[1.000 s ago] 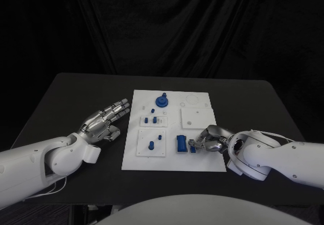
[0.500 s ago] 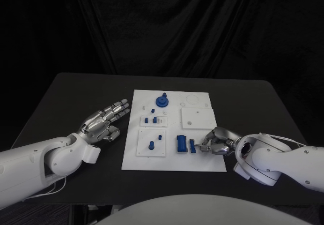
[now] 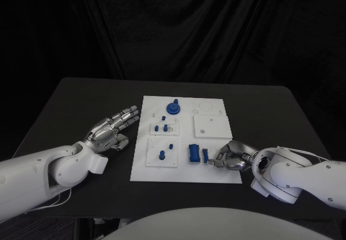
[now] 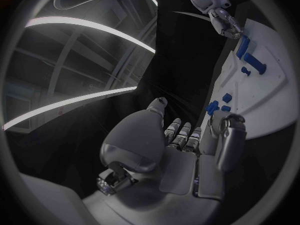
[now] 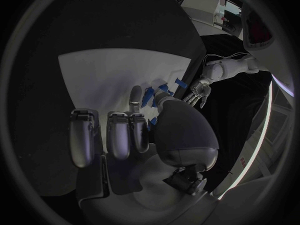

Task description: Assemble the parts on the task board

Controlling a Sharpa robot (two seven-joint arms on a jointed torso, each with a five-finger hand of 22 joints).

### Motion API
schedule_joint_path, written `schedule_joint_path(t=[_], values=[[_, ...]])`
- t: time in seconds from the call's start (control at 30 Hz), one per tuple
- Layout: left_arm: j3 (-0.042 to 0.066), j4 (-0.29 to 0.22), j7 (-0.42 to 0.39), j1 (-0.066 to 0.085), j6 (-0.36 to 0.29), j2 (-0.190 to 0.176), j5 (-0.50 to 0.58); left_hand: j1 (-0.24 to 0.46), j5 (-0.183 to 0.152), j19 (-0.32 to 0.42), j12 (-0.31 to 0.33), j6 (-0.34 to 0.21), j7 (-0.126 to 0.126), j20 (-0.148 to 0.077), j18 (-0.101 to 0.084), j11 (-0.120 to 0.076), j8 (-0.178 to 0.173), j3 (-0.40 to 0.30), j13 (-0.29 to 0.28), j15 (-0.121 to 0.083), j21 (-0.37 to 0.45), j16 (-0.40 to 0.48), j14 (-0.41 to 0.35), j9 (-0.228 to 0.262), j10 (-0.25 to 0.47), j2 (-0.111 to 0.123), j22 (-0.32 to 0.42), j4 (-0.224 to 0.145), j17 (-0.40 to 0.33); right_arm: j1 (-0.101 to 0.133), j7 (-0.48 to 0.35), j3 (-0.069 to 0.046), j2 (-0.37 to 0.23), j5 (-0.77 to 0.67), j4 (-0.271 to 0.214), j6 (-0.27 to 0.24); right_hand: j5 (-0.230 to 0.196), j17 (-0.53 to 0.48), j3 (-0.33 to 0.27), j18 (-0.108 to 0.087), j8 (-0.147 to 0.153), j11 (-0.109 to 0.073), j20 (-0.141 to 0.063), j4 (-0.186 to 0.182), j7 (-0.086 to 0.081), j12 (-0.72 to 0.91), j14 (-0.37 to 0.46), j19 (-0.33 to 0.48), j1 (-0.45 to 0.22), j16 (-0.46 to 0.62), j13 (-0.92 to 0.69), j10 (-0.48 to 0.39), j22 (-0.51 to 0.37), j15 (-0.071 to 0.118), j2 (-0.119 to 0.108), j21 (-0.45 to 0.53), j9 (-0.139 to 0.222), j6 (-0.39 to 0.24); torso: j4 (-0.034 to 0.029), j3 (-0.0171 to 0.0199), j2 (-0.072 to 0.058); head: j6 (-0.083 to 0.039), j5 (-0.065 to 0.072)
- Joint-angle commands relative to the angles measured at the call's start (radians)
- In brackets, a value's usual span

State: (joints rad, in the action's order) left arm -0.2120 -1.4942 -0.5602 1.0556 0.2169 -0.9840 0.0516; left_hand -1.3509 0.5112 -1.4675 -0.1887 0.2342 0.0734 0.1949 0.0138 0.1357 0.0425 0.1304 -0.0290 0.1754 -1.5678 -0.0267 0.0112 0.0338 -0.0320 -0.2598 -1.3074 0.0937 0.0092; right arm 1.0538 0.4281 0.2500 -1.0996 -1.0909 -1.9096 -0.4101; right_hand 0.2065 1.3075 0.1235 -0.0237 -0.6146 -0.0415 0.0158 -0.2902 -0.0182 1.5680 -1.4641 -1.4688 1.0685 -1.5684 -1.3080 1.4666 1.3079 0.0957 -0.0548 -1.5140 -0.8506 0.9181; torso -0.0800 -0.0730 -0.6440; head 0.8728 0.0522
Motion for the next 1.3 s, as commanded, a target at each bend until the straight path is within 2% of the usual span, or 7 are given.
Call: schedule_joint_path(t=[0.03, 0.13, 0.33, 0.6, 0.83, 1.1, 1.3], values=[[0.001, -0.001, -0.008, -0.002, 0.014, 0.001, 0.003, 0.006, 0.006, -0.103, -0.006, 0.003, 0.001, 0.005, -0.014, 0.001, 0.005, -0.003, -0.002, 0.004, -0.003, -0.006, -0.001, 0.001, 0.001, 0.001, -0.263, 0.000, 0.001, -0.003, 0.015, 0.000, 0.004, -0.006, 0.003, 0.014, -0.006, 0.254, -0.006, 0.005, -0.004, -0.006, -0.007, 0.000, 0.000, 0.003, -0.105, -0.070, -0.007, 0.000, -0.263, 0.104, 0.238, 0.008, 0.005, 0.003, -0.002, -0.008, -0.0029, 0.0008, 0.001, 0.000, 0.002], [0.001, 0.001, -0.007, -0.002, 0.015, 0.002, 0.003, 0.006, 0.006, -0.103, -0.006, 0.003, 0.001, 0.005, -0.014, 0.001, 0.005, -0.003, -0.002, 0.004, -0.003, -0.006, -0.001, 0.001, 0.001, 0.001, -0.263, 0.000, 0.001, -0.004, 0.017, 0.000, 0.007, -0.006, 0.006, 0.015, -0.016, 0.253, -0.009, 0.004, -0.009, -0.008, -0.007, 0.000, 0.001, 0.003, -0.105, -0.069, -0.013, 0.000, -0.263, 0.104, 0.237, 0.009, 0.012, 0.004, -0.006, -0.007, -0.0055, 0.0010, 0.000, 0.000, 0.004], [0.001, 0.001, -0.006, -0.002, 0.017, 0.002, 0.003, 0.006, 0.006, -0.103, -0.007, 0.004, 0.004, 0.005, -0.014, 0.000, 0.006, -0.005, -0.002, 0.005, -0.003, -0.007, -0.001, 0.002, 0.001, 0.000, -0.263, -0.001, 0.001, -0.004, 0.025, 0.000, 0.011, -0.006, 0.015, 0.024, -0.014, 0.252, -0.005, 0.004, -0.014, -0.010, -0.009, 0.004, 0.004, 0.003, -0.104, -0.068, -0.004, 0.001, -0.263, 0.104, 0.236, 0.011, 0.026, 0.006, -0.011, -0.007, -0.0050, 0.0001, -0.002, 0.000, 0.001], [0.001, 0.001, -0.004, -0.003, 0.018, 0.003, 0.003, 0.006, 0.006, -0.103, -0.007, 0.004, 0.004, 0.005, -0.014, 0.000, 0.006, -0.005, -0.002, 0.005, -0.003, -0.007, -0.001, 0.002, 0.001, 0.000, -0.263, -0.001, 0.001, -0.004, 0.028, 0.000, 0.019, -0.003, 0.031, 0.038, 0.012, 0.251, 0.012, 0.004, -0.025, -0.016, -0.014, 0.016, 0.011, 0.003, -0.104, -0.068, 0.048, 0.001, -0.263, 0.104, 0.236, 0.016, 0.051, 0.007, -0.023, -0.007, -0.0066, -0.0010, -0.004, 0.000, 0.001], [0.001, 0.002, -0.001, -0.004, 0.020, 0.005, 0.003, 0.006, 0.006, -0.103, -0.008, 0.004, 0.004, 0.006, -0.014, 0.001, 0.006, -0.006, -0.002, 0.005, -0.003, -0.007, 0.000, 0.002, 0.001, 0.001, -0.263, -0.002, 0.001, -0.004, 0.028, 0.000, 0.033, 0.000, 0.047, 0.060, 0.037, 0.249, 0.031, 0.003, -0.034, -0.022, -0.019, 0.040, 0.017, 0.003, -0.104, -0.068, 0.112, 0.001, -0.263, 0.104, 0.236, 0.022, 0.059, 0.008, -0.034, -0.008, -0.0049, 0.0007, -0.002, 0.000, -0.001], [0.001, 0.001, -0.008, -0.005, 0.018, 0.006, 0.003, 0.006, 0.007, -0.103, -0.008, 0.005, 0.003, 0.006, -0.014, 0.002, 0.006, -0.007, -0.002, 0.006, -0.003, -0.008, 0.000, 0.002, 0.001, 0.001, -0.263, -0.003, 0.001, -0.004, 0.013, 0.000, 0.038, 0.001, 0.048, 0.060, 0.012, 0.248, 0.017, 0.003, -0.040, -0.023, -0.022, 0.061, 0.019, 0.003, -0.104, -0.068, 0.139, 0.002, -0.263, 0.104, 0.236, 0.024, 0.021, 0.008, -0.040, -0.005, -0.0038, 0.0016, -0.003, 0.000, -0.002], [0.001, -0.009, -0.037, -0.006, 0.005, 0.002, -0.003, 0.006, 0.008, -0.103, -0.010, 0.007, 0.002, 0.006, -0.014, 0.003, 0.007, -0.007, -0.002, 0.006, -0.003, -0.008, 0.000, 0.002, 0.001, 0.002, -0.263, -0.005, 0.001, -0.004, -0.040, -0.001, 0.016, 0.001, 0.030, 0.001, -0.046, 0.251, -0.016, 0.004, -0.048, -0.023, -0.022, 0.049, 0.018, 0.003, -0.104, -0.069, 0.124, 0.001, -0.263, 0.104, 0.237, 0.023, -0.007, 0.006, -0.046, 0.004, -0.0034, 0.0025, -0.002, 0.000, -0.008]])
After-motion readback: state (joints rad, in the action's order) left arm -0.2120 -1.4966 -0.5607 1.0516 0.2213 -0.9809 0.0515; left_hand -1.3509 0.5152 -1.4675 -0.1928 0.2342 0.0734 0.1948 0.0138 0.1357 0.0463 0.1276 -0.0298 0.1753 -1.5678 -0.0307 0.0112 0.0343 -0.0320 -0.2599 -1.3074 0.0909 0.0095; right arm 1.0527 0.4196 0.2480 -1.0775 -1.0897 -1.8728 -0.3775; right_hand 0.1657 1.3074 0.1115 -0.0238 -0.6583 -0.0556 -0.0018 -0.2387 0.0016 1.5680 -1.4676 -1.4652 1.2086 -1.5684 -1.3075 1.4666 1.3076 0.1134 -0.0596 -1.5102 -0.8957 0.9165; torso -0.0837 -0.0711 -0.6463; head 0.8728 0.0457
